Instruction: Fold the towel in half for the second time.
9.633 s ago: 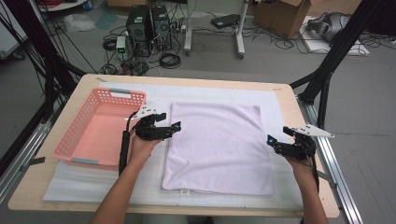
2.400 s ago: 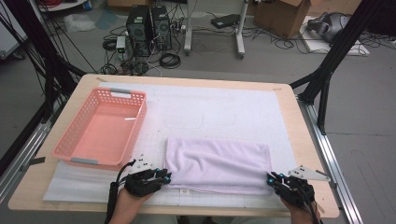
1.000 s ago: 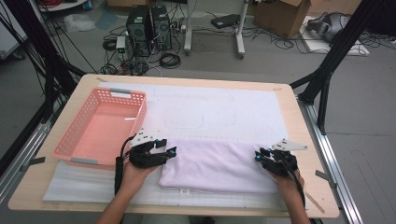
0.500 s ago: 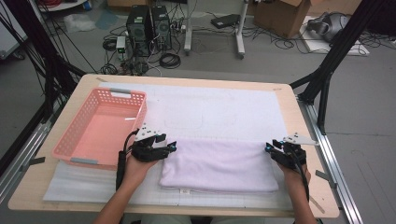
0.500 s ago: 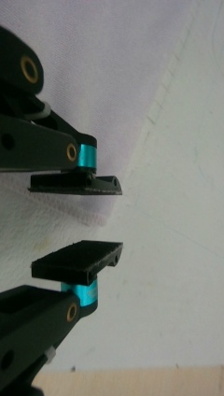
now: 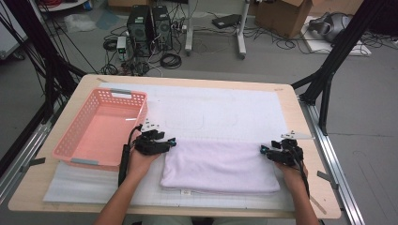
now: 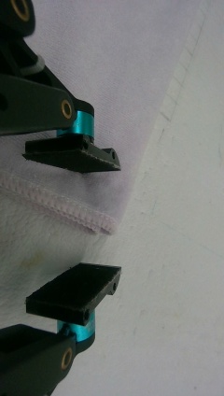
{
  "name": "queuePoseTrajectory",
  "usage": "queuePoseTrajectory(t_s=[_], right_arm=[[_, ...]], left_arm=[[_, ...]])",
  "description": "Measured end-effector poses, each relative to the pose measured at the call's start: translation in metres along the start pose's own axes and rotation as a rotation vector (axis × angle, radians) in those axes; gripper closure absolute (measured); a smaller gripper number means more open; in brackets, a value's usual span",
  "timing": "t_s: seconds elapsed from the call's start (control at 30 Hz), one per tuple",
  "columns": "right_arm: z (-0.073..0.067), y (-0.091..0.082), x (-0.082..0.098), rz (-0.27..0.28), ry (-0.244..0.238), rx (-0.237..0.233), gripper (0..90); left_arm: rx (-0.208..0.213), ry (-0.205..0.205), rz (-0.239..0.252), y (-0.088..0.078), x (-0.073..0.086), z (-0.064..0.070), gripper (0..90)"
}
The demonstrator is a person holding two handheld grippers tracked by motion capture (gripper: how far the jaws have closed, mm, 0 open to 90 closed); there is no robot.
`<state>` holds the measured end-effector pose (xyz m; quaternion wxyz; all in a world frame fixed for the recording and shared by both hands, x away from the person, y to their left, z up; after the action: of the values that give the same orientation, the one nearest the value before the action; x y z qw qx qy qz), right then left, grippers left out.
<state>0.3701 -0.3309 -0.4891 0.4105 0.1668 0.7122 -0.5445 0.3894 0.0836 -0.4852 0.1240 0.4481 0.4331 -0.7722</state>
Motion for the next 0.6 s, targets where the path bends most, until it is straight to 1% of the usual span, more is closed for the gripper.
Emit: queuePoseTrajectory(t_s=[0.03, 0.07, 0.1, 0.13, 0.17, 0.2, 0.27, 0.3, 0.37, 0.4, 0.43, 0.47, 0.5, 0.57, 0.6], right_arm=[[-0.001, 0.000, 0.000, 0.000, -0.008, -0.004, 48.1], [-0.002, 0.000, 0.000, -0.001, -0.014, -0.016, 53.9], [-0.004, -0.001, 0.000, -0.004, -0.013, -0.027, 60.1], [-0.007, -0.001, 0.001, -0.008, -0.010, -0.034, 69.0], [-0.010, -0.001, 0.000, -0.009, -0.021, -0.040, 76.4], [-0.013, -0.002, -0.001, -0.015, -0.035, -0.026, 78.9], [-0.014, -0.003, -0.003, -0.026, -0.048, -0.003, 81.3], [-0.013, -0.003, -0.004, -0.019, -0.047, 0.015, 81.9], [-0.009, -0.006, -0.010, 0.017, -0.044, 0.052, 82.3], [-0.007, -0.006, -0.013, 0.030, -0.037, 0.061, 82.3], [-0.005, -0.006, -0.017, 0.037, -0.030, 0.069, 82.3], [-0.002, -0.005, -0.020, 0.045, -0.026, 0.079, 82.3], [0.000, -0.004, -0.023, 0.048, -0.024, 0.090, 82.3], [0.006, 0.000, -0.026, 0.056, -0.007, 0.104, 82.2], [0.010, 0.002, -0.027, 0.055, 0.004, 0.104, 82.1]], left_arm=[[0.000, -0.003, -0.010, 0.002, 0.001, 0.000, 43.2], [0.005, 0.009, -0.013, 0.002, 0.001, 0.001, 44.3], [0.041, 0.024, -0.016, 0.002, 0.002, 0.004, 51.1], [0.050, 0.058, -0.021, 0.002, 0.002, 0.007, 66.9], [0.044, 0.078, -0.019, 0.002, 0.002, 0.010, 70.9], [0.033, 0.078, -0.020, 0.002, 0.001, 0.011, 78.2], [0.024, 0.041, -0.007, 0.003, -0.001, 0.009, 81.1], [0.019, 0.023, 0.009, 0.002, -0.002, 0.008, 81.7], [0.012, 0.003, 0.048, 0.002, -0.007, 0.005, 82.1], [0.007, -0.003, 0.058, 0.003, -0.009, 0.006, 82.2], [-0.003, 0.000, 0.053, 0.004, -0.012, 0.006, 82.2], [-0.014, 0.011, 0.064, 0.006, -0.016, 0.007, 82.2], [-0.020, 0.012, 0.076, 0.007, -0.021, 0.008, 82.2], [-0.023, 0.000, 0.102, 0.011, -0.032, 0.007, 82.1], [-0.022, -0.006, 0.103, 0.013, -0.037, 0.006, 82.1]])
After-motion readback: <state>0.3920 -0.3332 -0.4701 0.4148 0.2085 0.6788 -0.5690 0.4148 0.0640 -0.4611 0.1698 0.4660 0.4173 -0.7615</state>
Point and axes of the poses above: each handheld gripper's, and its own axes: y roughly forward along the jaws, x roughly out of its underside, z roughly to its right, the point moved 6 cm from there along y, roughly forward along the jaws, and after that the axes turned 3 degrees about x, right-handed, at the moved point
